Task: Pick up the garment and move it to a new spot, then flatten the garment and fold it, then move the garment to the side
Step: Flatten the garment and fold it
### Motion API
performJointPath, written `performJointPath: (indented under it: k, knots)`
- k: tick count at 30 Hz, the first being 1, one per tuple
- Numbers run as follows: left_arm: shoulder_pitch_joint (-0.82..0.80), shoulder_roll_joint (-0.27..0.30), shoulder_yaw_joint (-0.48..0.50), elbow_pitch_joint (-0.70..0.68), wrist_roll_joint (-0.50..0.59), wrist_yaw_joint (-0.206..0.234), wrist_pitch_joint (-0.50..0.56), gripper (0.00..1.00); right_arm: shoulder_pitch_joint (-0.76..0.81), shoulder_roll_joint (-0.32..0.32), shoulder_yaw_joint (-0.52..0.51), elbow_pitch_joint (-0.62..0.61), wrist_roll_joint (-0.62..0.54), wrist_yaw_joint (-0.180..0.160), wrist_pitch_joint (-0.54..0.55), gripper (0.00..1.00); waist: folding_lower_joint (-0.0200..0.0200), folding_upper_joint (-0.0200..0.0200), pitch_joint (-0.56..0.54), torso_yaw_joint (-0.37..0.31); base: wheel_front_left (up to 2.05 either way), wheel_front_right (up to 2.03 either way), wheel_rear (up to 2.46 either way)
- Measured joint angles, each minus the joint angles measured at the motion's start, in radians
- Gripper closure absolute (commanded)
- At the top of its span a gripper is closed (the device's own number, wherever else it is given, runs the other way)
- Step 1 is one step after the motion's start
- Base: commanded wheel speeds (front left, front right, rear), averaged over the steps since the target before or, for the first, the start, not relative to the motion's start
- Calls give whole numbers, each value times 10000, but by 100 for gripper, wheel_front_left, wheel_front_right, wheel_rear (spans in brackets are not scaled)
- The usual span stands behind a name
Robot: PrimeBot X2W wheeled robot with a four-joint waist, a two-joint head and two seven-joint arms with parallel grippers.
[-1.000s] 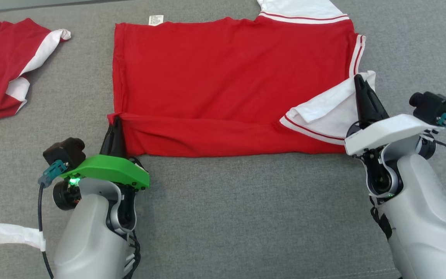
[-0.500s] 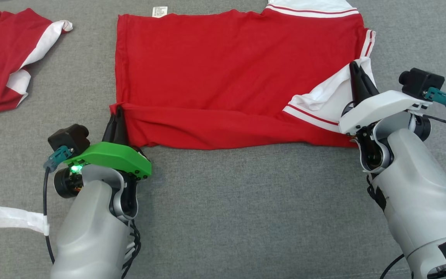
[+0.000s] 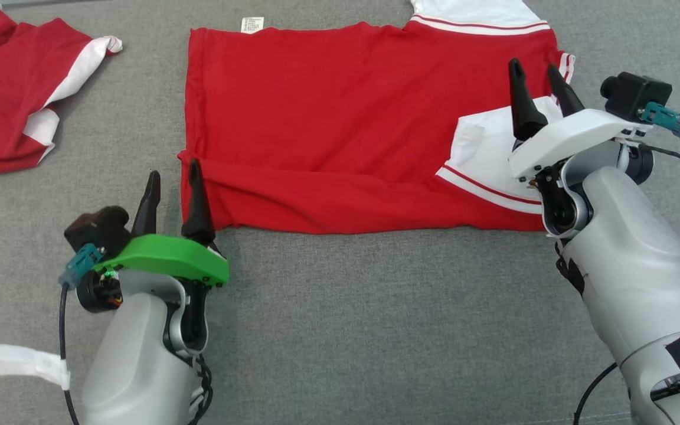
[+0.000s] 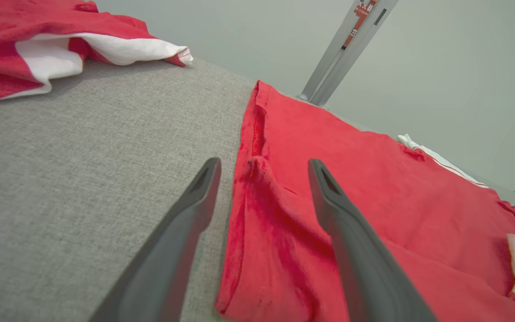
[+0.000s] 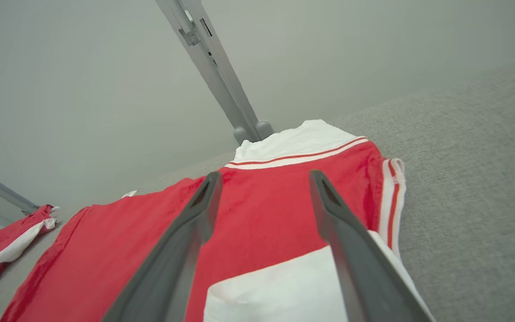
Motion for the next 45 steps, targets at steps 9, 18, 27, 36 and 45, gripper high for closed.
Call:
performJointPath:
  k: [9, 18, 27, 36, 45]
  knots:
    - [1387, 577, -136, -826, -75, 192, 1352, 0, 1499, -495, -518, -1820, -1377, 0, -146, 0, 0, 0, -582, -40, 0, 0, 0]
    - [1705, 644, 35, -1312, -805, 577, 2894, 0, 4083, 226, -1615, -3921, -3281, 0, 111, 0, 0, 0, -679, -396, 0, 0, 0]
    - [1330, 746, 324, -767, -1243, 826, 3457, 90, 5162, 727, -2236, -5198, -3843, 0, 1118, 0, 0, 0, -497, -960, 0, 0, 0]
    - [1233, 681, 180, -604, -1312, 587, 3323, 100, 4966, 792, -2811, -3904, -3881, 0, 1977, 0, 0, 0, -453, -897, 0, 0, 0]
    - [1293, 853, 107, -1126, -1218, 516, 3066, 100, 4049, 788, -2661, -2383, -3718, 0, 2477, 93, 0, 0, -499, -418, 0, 0, 0]
